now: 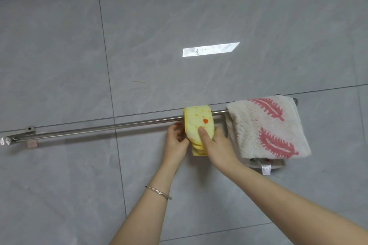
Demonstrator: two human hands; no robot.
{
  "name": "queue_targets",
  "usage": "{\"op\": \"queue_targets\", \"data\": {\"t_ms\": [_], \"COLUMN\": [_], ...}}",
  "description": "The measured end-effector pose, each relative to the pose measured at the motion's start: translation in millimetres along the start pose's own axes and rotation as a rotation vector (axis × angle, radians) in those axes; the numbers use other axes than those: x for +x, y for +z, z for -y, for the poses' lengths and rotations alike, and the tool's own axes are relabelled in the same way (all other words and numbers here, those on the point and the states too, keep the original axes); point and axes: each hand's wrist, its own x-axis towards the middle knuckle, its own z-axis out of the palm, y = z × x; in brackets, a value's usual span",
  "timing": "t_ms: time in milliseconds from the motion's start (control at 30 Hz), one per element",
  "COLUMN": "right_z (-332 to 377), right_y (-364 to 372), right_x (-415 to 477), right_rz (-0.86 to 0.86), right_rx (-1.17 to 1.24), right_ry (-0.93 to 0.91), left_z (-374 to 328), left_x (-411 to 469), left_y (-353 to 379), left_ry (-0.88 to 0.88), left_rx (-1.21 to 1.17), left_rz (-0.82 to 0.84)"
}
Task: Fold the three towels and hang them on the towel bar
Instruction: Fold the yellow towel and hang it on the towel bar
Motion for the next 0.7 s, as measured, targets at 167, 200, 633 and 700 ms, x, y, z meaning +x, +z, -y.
{"op": "queue_targets", "data": {"t_ms": [167,200,633,700], "right_z": [9.0,10.5,29.9,30.6], "right_y": [-3.0,-2.4,-3.8,-4.5], "right_x": [0.6,2.7,20.9,21.0], "right_rz": [0.048,0.057,0.177,0.184], "right_rx": [0.035,0.053,0.383,0.397], "right_ry": [-0.091,-0.102,0.023,0.028], "left_z": [5.0,7.4,-2.4,-2.0], "left_x": [-6.5,-7.8,0.4,0.0], "left_y": [-3.8,-3.9,5.4,2.6], "left_ry": [0.043,0.037,-0.010,-0.003], "left_rx": [0.158,0.155,-0.090,-0.037], "left_rz": [0.014,0.013,-0.018,-0.027]}}
